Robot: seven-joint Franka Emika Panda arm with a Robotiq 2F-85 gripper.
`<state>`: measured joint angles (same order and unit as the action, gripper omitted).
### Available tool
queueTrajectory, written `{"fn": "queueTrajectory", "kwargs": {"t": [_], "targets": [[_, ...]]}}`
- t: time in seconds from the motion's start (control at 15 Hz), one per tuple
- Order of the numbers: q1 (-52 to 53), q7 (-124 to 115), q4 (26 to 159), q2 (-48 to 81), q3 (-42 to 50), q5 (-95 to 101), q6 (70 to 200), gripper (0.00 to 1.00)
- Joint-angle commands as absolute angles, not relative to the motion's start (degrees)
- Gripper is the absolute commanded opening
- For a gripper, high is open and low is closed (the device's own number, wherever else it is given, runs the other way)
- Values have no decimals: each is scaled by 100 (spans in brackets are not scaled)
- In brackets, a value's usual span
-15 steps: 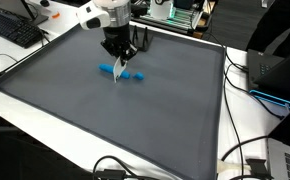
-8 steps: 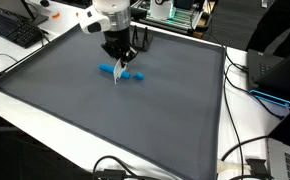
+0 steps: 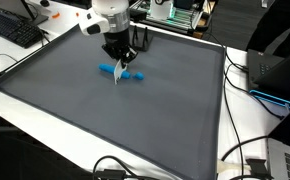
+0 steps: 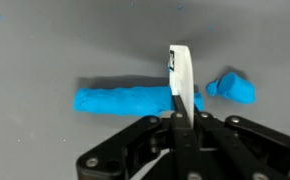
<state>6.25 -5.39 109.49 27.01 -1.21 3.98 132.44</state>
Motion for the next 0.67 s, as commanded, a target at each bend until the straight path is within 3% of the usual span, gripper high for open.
{"fn": "queueTrajectory", "kwargs": {"t": [0.0, 0.6], "targets": [[533, -518, 11021, 2842, -247, 89, 13257, 1], [637, -774, 11071, 2676, -166, 74, 13171, 1]]}}
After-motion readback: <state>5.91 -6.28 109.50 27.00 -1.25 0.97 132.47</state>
